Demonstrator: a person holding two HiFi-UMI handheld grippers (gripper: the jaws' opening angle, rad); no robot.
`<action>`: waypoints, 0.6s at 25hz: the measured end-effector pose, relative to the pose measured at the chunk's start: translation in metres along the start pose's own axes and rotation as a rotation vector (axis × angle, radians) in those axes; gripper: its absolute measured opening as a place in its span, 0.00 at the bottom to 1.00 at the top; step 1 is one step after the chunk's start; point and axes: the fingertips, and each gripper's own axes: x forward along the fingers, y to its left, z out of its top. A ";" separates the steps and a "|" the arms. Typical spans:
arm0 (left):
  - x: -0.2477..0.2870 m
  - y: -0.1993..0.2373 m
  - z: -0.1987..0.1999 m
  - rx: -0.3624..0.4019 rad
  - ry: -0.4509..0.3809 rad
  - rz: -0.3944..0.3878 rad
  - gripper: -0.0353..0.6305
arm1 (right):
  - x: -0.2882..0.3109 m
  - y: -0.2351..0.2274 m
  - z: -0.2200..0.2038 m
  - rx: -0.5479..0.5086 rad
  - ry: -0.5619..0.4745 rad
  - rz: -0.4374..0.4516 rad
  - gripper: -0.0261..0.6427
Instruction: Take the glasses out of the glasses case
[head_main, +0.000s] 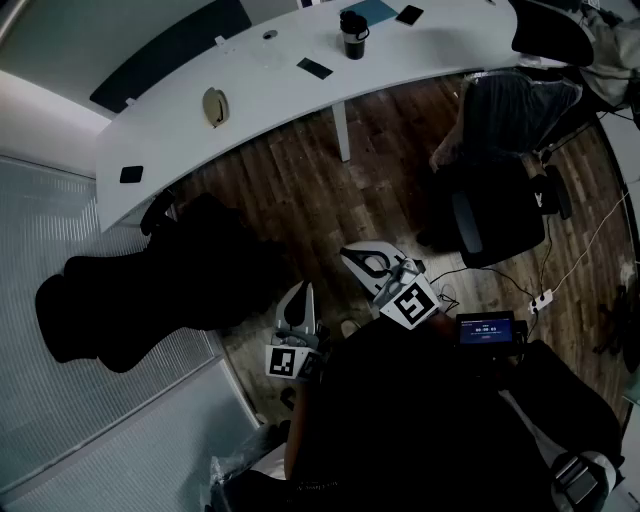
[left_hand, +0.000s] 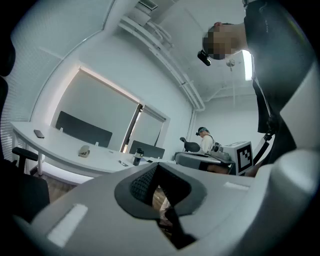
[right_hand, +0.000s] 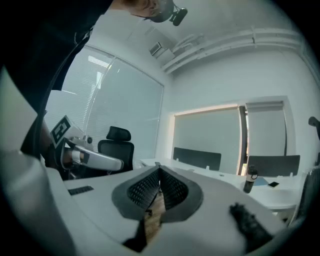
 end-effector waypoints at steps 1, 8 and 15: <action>0.002 0.000 -0.002 0.002 0.000 0.001 0.06 | -0.001 -0.001 -0.002 -0.002 -0.001 -0.003 0.05; 0.068 -0.002 0.001 0.008 0.034 0.030 0.06 | 0.006 -0.070 -0.011 0.062 -0.002 -0.012 0.05; 0.082 0.010 0.006 0.024 0.036 0.085 0.06 | 0.031 -0.079 -0.010 0.038 0.005 0.087 0.05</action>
